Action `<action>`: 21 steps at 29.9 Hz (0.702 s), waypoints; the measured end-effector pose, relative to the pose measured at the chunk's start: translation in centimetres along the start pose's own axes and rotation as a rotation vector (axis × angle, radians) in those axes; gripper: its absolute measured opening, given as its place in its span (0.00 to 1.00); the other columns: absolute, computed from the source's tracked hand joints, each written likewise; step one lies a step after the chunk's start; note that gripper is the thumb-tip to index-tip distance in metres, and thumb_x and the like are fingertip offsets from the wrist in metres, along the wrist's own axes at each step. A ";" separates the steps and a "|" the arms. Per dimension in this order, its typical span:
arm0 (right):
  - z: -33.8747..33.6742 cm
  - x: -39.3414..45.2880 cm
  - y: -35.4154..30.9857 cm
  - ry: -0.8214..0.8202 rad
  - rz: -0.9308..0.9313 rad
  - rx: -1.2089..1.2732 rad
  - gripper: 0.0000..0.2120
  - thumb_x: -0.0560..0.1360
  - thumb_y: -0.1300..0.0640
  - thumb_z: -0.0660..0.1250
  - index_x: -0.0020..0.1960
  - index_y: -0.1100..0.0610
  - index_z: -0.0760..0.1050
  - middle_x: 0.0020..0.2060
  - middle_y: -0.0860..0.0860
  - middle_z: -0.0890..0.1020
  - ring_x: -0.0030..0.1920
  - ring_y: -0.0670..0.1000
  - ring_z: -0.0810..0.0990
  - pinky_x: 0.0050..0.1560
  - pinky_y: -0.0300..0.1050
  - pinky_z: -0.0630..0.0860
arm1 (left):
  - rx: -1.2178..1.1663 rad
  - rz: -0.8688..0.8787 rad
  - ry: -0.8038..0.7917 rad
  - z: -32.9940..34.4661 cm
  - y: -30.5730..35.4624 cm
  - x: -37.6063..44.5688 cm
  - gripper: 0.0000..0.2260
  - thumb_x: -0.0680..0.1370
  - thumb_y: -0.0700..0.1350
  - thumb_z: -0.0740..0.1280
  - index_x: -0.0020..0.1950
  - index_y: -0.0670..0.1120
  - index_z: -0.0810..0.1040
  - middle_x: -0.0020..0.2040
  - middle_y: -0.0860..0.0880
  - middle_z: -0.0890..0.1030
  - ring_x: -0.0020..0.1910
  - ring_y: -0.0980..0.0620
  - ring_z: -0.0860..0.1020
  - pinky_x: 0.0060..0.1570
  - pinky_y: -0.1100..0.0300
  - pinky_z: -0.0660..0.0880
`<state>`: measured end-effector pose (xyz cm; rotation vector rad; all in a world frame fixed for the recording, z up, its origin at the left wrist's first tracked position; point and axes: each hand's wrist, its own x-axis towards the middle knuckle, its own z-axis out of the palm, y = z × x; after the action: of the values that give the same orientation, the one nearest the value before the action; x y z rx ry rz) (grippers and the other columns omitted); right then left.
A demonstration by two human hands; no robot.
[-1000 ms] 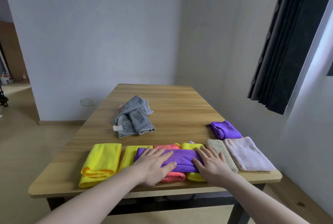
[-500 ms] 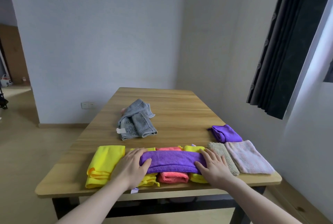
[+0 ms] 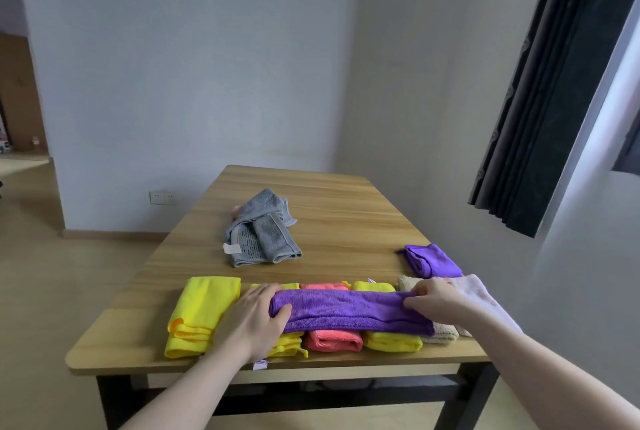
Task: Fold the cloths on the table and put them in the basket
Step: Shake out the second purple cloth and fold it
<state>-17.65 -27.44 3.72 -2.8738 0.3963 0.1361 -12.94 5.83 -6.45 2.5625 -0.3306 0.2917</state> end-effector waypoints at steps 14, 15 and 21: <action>-3.1 1.9 -3.1 -0.058 0.019 0.571 0.13 0.72 0.50 0.74 0.53 0.55 0.82 0.45 0.51 0.83 0.41 0.49 0.81 0.37 0.40 0.80 | -0.006 0.000 0.023 0.0 -0.1 -0.1 0.23 0.80 0.63 0.56 0.73 0.57 0.70 0.70 0.58 0.74 0.67 0.57 0.72 0.67 0.57 0.71; -3.2 1.9 -3.7 -0.072 0.015 0.593 0.14 0.71 0.50 0.74 0.54 0.55 0.82 0.45 0.52 0.83 0.40 0.50 0.80 0.37 0.41 0.81 | 0.004 0.007 0.031 -0.1 0.0 -0.1 0.23 0.80 0.63 0.56 0.73 0.57 0.70 0.69 0.59 0.74 0.67 0.57 0.72 0.66 0.58 0.71; -3.4 1.2 -8.2 -0.085 -0.022 0.675 0.14 0.72 0.53 0.74 0.54 0.60 0.82 0.36 0.51 0.77 0.30 0.49 0.76 0.30 0.37 0.76 | 0.012 0.029 0.050 -0.3 0.4 -0.4 0.20 0.81 0.61 0.57 0.71 0.58 0.70 0.67 0.60 0.75 0.65 0.57 0.73 0.64 0.60 0.71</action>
<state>-14.04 -20.93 8.63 -2.1988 0.3162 0.0954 -13.45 5.79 -6.10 2.5594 -0.3489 0.3691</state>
